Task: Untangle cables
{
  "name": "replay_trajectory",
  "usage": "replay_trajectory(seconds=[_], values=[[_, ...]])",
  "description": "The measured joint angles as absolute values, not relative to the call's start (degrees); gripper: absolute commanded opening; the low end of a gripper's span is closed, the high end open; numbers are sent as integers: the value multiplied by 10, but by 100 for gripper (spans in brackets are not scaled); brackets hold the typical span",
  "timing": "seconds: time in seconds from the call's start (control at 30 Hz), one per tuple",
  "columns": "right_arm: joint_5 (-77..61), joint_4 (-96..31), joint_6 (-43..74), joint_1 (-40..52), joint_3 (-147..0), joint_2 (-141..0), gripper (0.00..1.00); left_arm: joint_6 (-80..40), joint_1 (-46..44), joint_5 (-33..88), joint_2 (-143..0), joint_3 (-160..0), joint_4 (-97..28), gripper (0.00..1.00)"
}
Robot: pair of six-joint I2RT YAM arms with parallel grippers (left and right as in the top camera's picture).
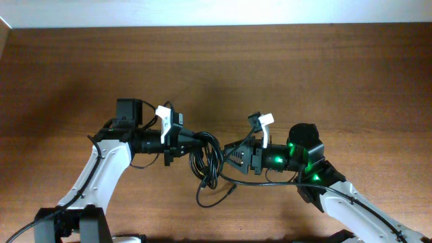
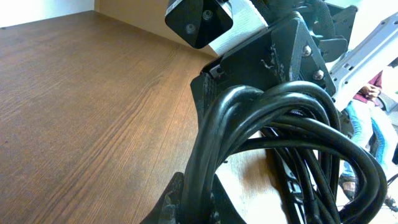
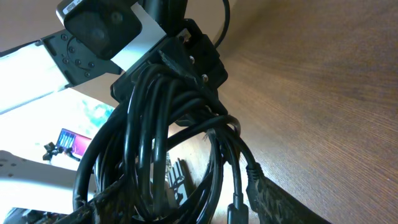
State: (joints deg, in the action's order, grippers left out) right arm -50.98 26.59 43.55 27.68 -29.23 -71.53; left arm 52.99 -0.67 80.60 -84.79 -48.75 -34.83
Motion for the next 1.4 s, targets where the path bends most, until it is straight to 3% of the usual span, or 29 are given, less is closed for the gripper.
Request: replay_trajectory(seconds=[0.27,0.47,0.7,0.87,1.1,1.4], values=[[-436,248,436,321,-292,-715,60,530,-30,807,-848,-488,-343,0],[-357,182,439,331,-294,-715,44,530,-48,795,-848,-488,-343,0],[-282,96,442,330,-297,-714,44,530,-49,775,-848,-488,-346,0],[-284,15,442,271,-300,-713,45,530,-50,774,-848,-488,-347,0],[-392,16,396,196,-300,-713,49,530,-50,778,-848,-488,-347,0],[-411,-77,359,127,-298,-713,49,530,-21,789,-848,-488,-352,0]])
